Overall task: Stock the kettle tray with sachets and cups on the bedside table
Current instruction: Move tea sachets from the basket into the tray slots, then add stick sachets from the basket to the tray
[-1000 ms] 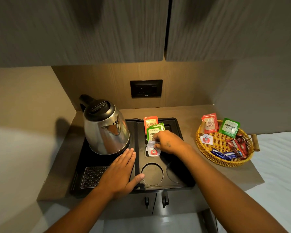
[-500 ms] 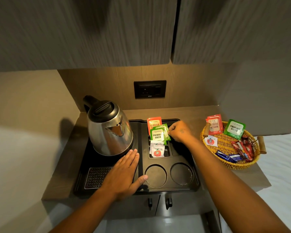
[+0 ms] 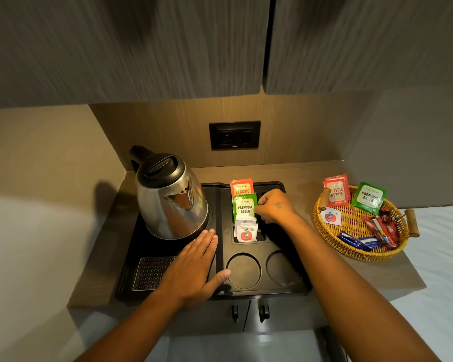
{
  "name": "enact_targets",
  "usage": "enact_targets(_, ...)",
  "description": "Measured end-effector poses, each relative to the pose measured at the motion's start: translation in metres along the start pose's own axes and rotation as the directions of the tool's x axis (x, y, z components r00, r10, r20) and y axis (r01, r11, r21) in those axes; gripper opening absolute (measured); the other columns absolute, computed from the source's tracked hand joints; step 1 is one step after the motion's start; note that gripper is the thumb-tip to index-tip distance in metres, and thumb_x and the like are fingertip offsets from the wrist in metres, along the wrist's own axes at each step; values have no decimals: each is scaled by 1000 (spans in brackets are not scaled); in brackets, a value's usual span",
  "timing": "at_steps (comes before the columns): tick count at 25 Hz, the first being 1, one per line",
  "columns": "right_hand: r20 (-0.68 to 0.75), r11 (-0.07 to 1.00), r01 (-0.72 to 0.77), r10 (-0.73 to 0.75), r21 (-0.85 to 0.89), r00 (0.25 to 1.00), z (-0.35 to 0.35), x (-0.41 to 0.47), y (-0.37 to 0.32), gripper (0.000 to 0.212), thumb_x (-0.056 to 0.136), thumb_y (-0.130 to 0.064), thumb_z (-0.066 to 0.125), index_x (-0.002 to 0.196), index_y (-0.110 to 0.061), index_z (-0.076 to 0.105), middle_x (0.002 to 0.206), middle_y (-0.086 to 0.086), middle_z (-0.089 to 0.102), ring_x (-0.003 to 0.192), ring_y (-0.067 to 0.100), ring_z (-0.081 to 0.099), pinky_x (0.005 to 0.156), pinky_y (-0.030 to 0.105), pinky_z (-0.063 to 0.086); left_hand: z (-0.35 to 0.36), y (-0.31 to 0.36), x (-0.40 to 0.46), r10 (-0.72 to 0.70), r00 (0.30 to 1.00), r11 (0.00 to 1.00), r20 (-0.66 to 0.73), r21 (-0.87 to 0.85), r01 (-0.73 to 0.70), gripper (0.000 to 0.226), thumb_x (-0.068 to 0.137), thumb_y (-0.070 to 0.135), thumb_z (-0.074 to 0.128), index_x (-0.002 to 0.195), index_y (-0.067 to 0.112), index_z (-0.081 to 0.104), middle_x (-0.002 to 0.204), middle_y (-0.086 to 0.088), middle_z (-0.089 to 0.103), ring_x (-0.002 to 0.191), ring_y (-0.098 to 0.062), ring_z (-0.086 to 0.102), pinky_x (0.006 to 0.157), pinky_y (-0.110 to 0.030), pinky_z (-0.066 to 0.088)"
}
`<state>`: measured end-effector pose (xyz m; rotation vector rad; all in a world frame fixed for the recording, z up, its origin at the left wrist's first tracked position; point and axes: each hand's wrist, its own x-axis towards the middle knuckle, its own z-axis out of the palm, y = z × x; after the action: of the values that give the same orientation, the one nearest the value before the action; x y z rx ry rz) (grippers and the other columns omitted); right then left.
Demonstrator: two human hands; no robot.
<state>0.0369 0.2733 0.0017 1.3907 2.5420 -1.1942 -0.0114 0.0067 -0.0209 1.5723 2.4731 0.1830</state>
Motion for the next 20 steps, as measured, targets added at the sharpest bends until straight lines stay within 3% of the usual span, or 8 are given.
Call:
enact_targets(4,-78,998,60,-59,12,995,-14,-11,-3,11,77,-18,77,74,-9,71,75,11,71,66,20,64,74,42,61,2,-2,0,1,1000,1000,-13,-16,-1,85,89,76,15,154,24,-3,161,8,-12,146,-7,-16,121,-35,4)
enact_targets(8,-149,995,100,-99,0,984,-62,-45,31,21,83,-16,72,104,-17,72,96,2,69,89,18,65,84,33,54,6,-4,2,3,1000,1000,-17,-3,-3,87,86,78,12,154,25,-5,160,9,-14,146,-7,-17,119,-32,2)
enact_targets(10,-123,983,84,-105,-164,987,-96,-65,71,25,80,-21,74,104,-27,71,103,2,70,95,20,66,87,35,54,7,-4,3,4,1000,1000,-23,-7,-5,87,86,78,11,154,25,-4,160,10,-14,146,-7,-16,119,-32,2)
enact_targets(13,-11,917,-79,81,-391,997,-136,-84,125,39,76,-27,80,114,-29,69,116,1,67,109,21,61,95,37,47,9,-5,3,5,999,1000,-33,-27,-6,88,86,78,12,154,25,-1,159,10,-13,146,-7,-14,120,-35,5)
enact_targets(15,69,928,-85,117,-362,991,-144,-83,148,39,76,-26,81,114,-26,71,118,-1,67,110,20,60,93,35,47,9,-6,4,6,999,1000,-39,-22,-7,88,86,79,13,154,25,-1,160,10,-12,146,-7,-14,118,-33,3)
enact_targets(18,101,975,-25,48,-219,994,-146,-76,162,27,72,-24,84,97,-31,74,100,-6,70,104,18,64,77,25,52,8,-6,3,14,999,1000,-39,-20,-15,88,86,78,12,154,24,0,161,8,-10,146,-8,-13,118,-31,2)
enact_targets(20,117,984,-23,44,-175,992,-146,-69,163,23,71,-28,85,89,-36,73,96,-10,68,103,16,63,74,23,50,8,-6,3,18,999,1000,-33,-18,-18,89,86,78,12,154,23,0,161,8,-9,147,-8,-13,118,-32,2)
